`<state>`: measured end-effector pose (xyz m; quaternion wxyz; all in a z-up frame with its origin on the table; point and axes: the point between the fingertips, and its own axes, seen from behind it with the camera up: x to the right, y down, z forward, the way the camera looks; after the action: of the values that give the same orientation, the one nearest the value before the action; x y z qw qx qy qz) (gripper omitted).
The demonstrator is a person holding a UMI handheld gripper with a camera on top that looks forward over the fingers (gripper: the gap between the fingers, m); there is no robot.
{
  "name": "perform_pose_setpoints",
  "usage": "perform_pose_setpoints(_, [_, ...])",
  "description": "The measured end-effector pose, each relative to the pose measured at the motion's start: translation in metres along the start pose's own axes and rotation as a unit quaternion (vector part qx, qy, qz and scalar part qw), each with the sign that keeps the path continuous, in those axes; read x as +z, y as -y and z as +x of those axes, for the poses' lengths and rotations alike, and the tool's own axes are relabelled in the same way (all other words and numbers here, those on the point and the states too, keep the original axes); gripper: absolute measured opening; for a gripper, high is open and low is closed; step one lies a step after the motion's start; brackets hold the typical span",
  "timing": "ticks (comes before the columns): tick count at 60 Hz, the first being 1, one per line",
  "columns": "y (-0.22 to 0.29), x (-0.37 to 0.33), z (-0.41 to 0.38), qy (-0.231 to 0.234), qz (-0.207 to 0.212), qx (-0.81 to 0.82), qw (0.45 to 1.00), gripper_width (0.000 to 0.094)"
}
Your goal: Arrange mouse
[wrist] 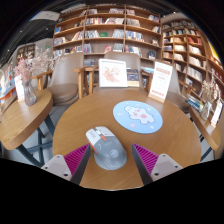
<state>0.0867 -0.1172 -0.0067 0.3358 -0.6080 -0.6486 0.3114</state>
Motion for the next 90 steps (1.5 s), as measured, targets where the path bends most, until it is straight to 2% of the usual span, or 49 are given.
perform_pose_setpoints(29, [0.021,0.042,0.009,-0.002,-0.019,0.023,1.0,0.0823])
perform_pose_setpoints(33, [0.021,0.042,0.004,0.004,-0.015,0.018,1.0,0.0729])
perform_pose_setpoints(36, [0.021,0.04,-0.005,0.018,-0.016,0.015,1.0,0.0467])
perform_pose_setpoints(41, [0.02,0.036,-0.002,0.002,-0.027,0.004,1.0,0.0434])
perform_pose_setpoints(48, [0.039,0.023,-0.001,0.022,-0.021,0.024,0.999,0.0436])
perform_pose_setpoints(53, [0.073,0.016,0.01,0.026,0.005,0.037,0.999,0.0437])
perform_pose_setpoints(59, [0.117,0.019,0.044,0.001,0.041,0.03,0.999,0.0435])
perform_pose_setpoints(64, [0.138,0.04,0.076,-0.028,0.053,0.029,0.998,0.0437])
perform_pose_setpoints(68, [0.136,0.063,0.097,-0.042,0.042,0.028,0.998,0.0434])
perform_pose_setpoints(77, [0.117,0.115,0.111,-0.043,0.012,0.045,0.998,0.0433])
perform_pose_setpoints(89, [0.086,0.143,0.115,-0.041,-0.021,0.061,0.997,0.0456])
perform_pose_setpoints(90, [0.088,0.143,0.115,-0.042,-0.014,0.06,0.997,0.0457])
